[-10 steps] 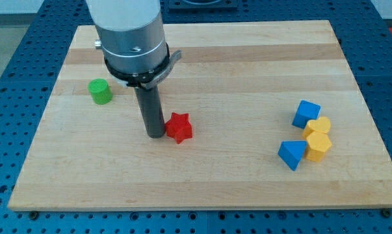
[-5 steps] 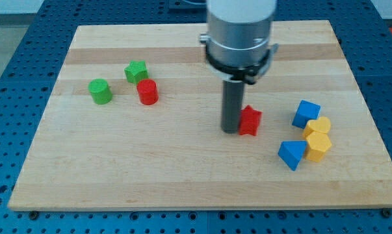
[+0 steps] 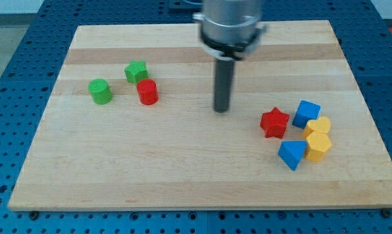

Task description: Move green circle closer to blue cube

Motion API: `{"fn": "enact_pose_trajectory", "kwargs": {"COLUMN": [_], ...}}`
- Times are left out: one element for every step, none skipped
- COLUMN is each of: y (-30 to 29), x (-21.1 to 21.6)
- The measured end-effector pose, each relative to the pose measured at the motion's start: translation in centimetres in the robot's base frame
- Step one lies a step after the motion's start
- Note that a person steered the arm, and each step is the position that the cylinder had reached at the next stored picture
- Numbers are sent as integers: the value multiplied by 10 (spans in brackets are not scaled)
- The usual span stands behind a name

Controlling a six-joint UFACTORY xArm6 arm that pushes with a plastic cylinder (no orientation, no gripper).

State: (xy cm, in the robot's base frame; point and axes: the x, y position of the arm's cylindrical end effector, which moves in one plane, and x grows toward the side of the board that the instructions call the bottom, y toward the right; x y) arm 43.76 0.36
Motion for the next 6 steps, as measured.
{"fn": "enact_pose_trajectory", "kwargs": {"y": [-61, -145, -234, -234, -221, -200], "x": [12, 25, -15, -66, -62, -32]}}
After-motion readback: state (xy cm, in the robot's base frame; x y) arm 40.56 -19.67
